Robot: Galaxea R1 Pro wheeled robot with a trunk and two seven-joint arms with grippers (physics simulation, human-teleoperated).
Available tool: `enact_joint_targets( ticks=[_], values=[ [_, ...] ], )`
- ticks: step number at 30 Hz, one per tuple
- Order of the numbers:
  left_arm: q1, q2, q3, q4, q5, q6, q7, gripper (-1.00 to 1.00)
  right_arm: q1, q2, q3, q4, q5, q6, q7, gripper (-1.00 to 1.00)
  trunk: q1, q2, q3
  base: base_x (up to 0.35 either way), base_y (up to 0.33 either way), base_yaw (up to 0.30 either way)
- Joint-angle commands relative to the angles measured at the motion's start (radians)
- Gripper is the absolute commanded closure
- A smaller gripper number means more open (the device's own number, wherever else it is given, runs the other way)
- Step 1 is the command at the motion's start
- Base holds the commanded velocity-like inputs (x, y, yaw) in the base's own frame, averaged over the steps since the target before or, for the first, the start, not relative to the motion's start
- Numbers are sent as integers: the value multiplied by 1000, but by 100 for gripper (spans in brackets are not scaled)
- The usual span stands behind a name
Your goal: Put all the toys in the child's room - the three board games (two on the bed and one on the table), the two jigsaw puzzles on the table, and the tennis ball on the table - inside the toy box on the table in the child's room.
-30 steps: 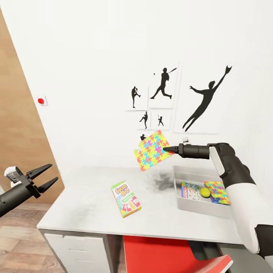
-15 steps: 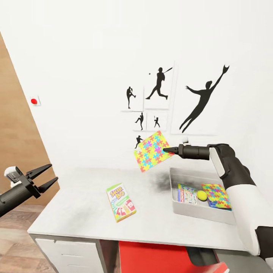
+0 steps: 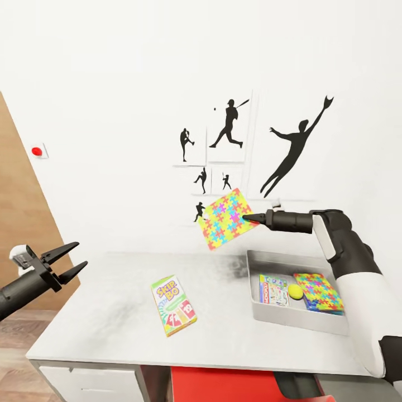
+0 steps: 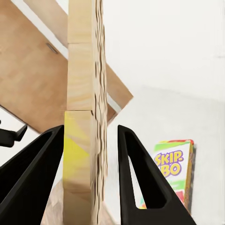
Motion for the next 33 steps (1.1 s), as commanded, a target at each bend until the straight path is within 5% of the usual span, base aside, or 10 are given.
enact_joint_targets(
  ticks=[1,5,7,8,14,15,19,22,27,33],
  values=[
    [-2,0,-1,-1,-8,5,-8,-100,0,-1,-2,-3,4,2,7,100,1,-2,-2,0,0,0],
    [-11,0,-31,-7,-9,4,15,-100,18,-29,-12,0,6,2,10,100,1,-2,-2,0,0,0],
    [-19,-1,-53,-9,-9,2,31,-100,44,-100,-52,35,6,2,10,100,1,-2,-2,0,0,0],
    [-36,-4,-115,-6,-8,0,59,-100,70,-182,-145,165,6,2,11,100,1,-2,-2,0,0,0],
    [-83,-43,-246,-11,-4,-2,143,-100,81,-321,-256,377,-11,2,38,100,1,-2,-2,0,0,0],
    [-140,-51,-265,-12,6,-1,345,-100,82,-368,-274,431,-27,2,100,100,1,-2,-2,0,0,0],
    [-187,-48,-269,-12,98,2,483,-100,78,-378,-278,580,-27,2,114,100,1,-2,-2,0,0,0],
    [-234,-51,-273,-12,181,3,577,-100,72,-372,-279,669,-29,2,31,100,1,-2,-2,0,0,0],
    [-346,-58,-325,-12,342,-1,777,-100,67,-307,-278,692,-28,-19,-93,100,1,-2,-2,0,0,0],
    [-457,-164,-384,-12,424,-5,981,-100,62,-243,-281,654,-43,-33,-275,100,1,-2,-2,0,0,0]
  ],
)
